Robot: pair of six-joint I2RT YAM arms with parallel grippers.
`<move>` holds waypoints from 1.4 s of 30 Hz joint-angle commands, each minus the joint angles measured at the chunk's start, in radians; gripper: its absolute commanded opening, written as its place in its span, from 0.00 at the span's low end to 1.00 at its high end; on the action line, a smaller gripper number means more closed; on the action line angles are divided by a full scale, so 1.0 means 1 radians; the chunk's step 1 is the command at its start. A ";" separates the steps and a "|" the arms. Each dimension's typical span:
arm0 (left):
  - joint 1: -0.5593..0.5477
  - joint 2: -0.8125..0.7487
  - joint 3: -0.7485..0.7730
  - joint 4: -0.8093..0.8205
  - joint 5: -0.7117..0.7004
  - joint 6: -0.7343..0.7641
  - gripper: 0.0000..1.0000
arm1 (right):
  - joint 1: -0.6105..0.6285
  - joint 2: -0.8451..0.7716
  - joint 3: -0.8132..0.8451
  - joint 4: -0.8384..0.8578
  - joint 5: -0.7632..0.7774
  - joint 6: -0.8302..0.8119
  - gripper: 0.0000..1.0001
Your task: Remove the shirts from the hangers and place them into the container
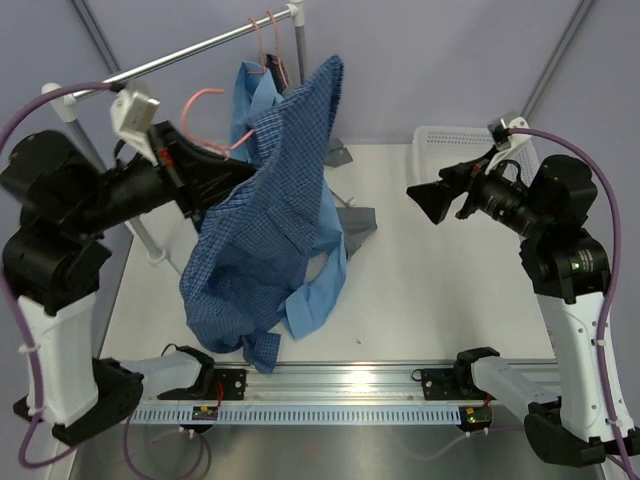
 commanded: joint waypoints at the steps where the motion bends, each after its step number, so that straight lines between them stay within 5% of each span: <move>1: -0.093 0.140 0.061 0.093 0.092 -0.037 0.00 | 0.006 -0.025 0.085 0.018 0.033 -0.006 1.00; 7: -0.302 0.321 0.124 0.095 -0.035 0.028 0.00 | 0.006 -0.054 0.157 -0.045 0.075 -0.042 0.99; 12: -0.371 0.455 0.148 0.098 -0.165 0.058 0.00 | 0.006 -0.112 0.154 -0.060 0.129 -0.081 1.00; 21: -0.472 0.645 0.211 0.130 -0.199 0.060 0.00 | 0.006 -0.096 0.086 0.036 0.068 -0.024 0.99; 35: -0.494 0.707 0.207 0.179 -0.218 0.032 0.00 | 0.023 0.024 0.024 0.226 0.006 0.057 0.66; 42: -0.494 0.704 0.199 0.179 -0.216 0.032 0.00 | 0.043 0.055 0.008 0.246 -0.007 0.056 0.57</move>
